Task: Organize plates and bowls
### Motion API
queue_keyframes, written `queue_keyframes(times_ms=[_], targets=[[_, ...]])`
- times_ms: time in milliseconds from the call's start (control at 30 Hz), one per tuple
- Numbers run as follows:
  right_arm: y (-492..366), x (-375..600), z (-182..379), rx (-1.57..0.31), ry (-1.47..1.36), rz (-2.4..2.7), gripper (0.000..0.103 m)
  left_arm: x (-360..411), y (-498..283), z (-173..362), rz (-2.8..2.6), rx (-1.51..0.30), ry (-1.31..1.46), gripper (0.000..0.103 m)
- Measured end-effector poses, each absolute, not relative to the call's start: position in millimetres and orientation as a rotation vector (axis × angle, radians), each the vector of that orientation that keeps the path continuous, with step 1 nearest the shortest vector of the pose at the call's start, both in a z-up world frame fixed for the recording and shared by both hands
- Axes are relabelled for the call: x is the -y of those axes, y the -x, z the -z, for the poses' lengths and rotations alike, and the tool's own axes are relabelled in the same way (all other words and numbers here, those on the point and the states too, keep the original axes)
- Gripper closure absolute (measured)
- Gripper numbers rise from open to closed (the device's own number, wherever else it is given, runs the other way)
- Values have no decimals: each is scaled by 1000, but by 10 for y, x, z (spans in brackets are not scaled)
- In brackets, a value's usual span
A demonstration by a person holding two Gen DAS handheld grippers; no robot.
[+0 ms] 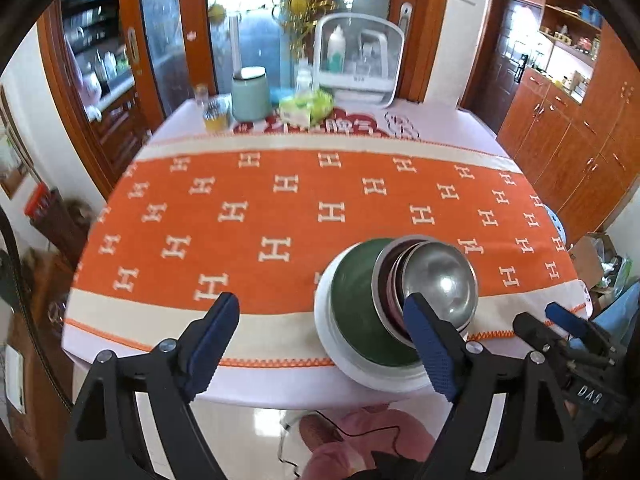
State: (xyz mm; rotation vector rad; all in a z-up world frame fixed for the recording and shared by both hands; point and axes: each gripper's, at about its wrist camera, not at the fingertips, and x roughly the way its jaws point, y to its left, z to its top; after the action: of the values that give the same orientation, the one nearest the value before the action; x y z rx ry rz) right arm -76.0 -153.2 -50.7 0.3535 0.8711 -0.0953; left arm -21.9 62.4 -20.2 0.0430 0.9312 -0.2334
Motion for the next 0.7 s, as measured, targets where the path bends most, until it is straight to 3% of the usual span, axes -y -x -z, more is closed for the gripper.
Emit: queue_keyframes(times_ms=[300, 700], targets=[[995, 1207, 25, -860, -223, 28, 1, -503, 564, -197, 282, -824, -118, 18], [1162, 929, 40, -905, -188, 164, 0, -429, 722, -173, 179, -836, -147, 14]])
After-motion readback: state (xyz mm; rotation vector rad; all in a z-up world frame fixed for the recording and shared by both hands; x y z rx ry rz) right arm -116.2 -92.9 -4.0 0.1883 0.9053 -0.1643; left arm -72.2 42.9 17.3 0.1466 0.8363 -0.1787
